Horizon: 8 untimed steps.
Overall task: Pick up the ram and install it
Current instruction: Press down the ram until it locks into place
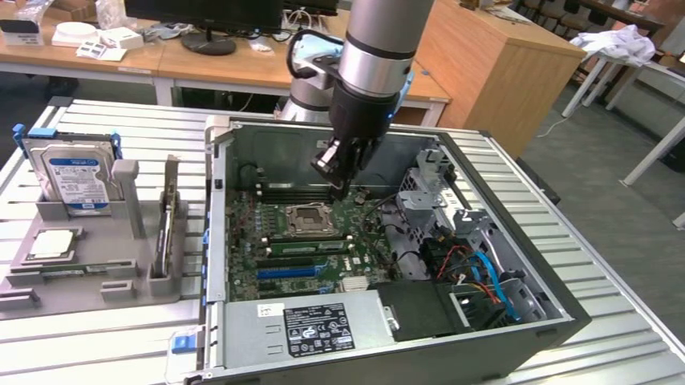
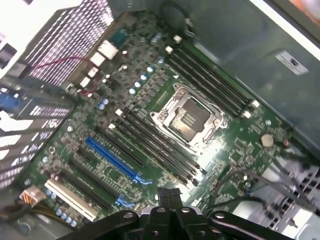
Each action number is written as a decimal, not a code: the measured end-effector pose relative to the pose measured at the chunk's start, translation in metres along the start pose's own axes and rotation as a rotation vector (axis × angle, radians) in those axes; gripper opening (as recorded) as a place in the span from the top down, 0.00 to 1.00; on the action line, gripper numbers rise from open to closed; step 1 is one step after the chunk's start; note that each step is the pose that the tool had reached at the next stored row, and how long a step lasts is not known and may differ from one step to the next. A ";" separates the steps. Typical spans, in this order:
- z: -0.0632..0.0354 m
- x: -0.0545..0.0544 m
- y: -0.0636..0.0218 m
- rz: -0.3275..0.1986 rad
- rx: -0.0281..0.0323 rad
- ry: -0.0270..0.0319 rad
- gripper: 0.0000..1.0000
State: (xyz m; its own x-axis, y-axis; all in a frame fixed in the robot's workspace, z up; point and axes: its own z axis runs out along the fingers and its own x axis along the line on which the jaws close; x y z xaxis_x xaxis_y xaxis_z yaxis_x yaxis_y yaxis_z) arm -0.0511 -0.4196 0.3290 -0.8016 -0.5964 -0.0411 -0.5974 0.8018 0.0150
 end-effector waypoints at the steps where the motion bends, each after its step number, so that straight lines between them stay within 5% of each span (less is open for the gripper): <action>1: 0.0002 0.000 0.0000 0.018 0.0007 -0.0003 0.89; 8: 0.0014 0.000 0.0000 0.145 0.0059 -0.0022 0.89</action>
State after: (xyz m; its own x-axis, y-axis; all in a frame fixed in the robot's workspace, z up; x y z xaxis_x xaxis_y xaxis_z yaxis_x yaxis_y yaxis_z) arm -0.0511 -0.4196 0.3276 -0.8794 -0.4743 -0.0412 -0.4752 0.8798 0.0150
